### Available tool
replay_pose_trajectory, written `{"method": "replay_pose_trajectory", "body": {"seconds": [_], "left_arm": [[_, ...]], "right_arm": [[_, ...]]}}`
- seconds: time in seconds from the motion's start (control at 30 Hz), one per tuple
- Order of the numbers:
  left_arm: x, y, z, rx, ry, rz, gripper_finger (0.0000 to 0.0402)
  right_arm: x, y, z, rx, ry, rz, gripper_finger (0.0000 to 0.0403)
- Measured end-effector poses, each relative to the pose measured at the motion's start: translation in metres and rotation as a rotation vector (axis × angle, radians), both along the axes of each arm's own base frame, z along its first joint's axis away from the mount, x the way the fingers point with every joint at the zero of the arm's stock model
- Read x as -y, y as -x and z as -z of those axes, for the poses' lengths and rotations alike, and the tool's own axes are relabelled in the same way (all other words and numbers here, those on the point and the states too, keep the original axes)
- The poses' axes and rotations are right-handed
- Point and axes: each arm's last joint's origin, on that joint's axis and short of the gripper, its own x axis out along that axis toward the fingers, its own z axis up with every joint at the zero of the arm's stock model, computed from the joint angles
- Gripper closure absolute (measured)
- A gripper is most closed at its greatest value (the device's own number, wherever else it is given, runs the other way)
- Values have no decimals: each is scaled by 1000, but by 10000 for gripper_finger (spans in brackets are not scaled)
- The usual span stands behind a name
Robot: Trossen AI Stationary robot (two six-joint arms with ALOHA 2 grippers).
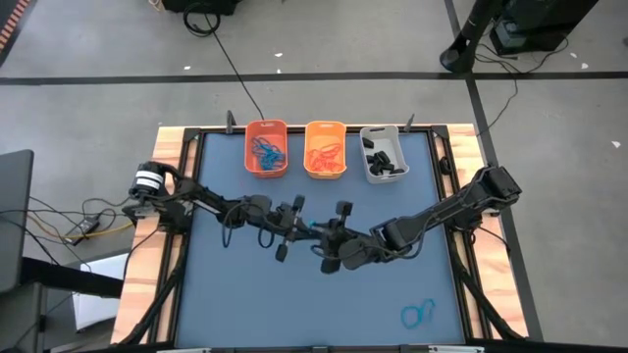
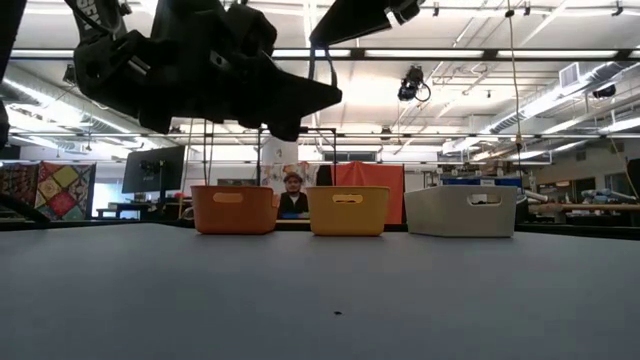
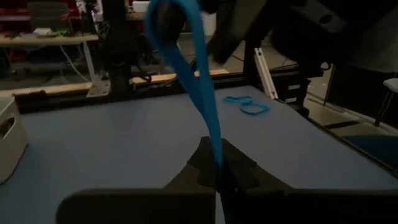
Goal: Sort rubber bands into baskets
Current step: Put the blue rubber band into the orange bin
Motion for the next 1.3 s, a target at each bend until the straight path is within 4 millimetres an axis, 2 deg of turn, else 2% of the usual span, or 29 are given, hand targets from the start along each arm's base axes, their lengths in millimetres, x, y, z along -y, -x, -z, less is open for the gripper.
{"method": "replay_pose_trajectory", "body": {"seconds": [0.2,0.33,0.43,0.57,0.7,0.9,1.07,1.3], "left_arm": [[-16,3,-4,-31,104,-59,400],[-30,11,-8,-57,194,-118,400],[-42,19,-12,-80,224,-204,400],[-61,30,-14,-163,260,-317,400],[-79,41,-21,-215,267,-439,400],[-111,64,-33,-259,274,-619,399],[-132,82,-34,-390,300,-732,398],[-152,95,-29,-499,327,-832,397]], "right_arm": [[2,10,-6,38,-42,122,277],[6,28,-6,-23,-221,178,252],[6,41,0,-162,-393,182,242],[-3,57,14,-304,-513,231,240],[-16,79,30,-403,-546,301,244],[-32,109,43,-527,-587,400,245],[-46,133,54,-667,-642,446,245],[-65,160,67,-673,-701,532,245]]}}
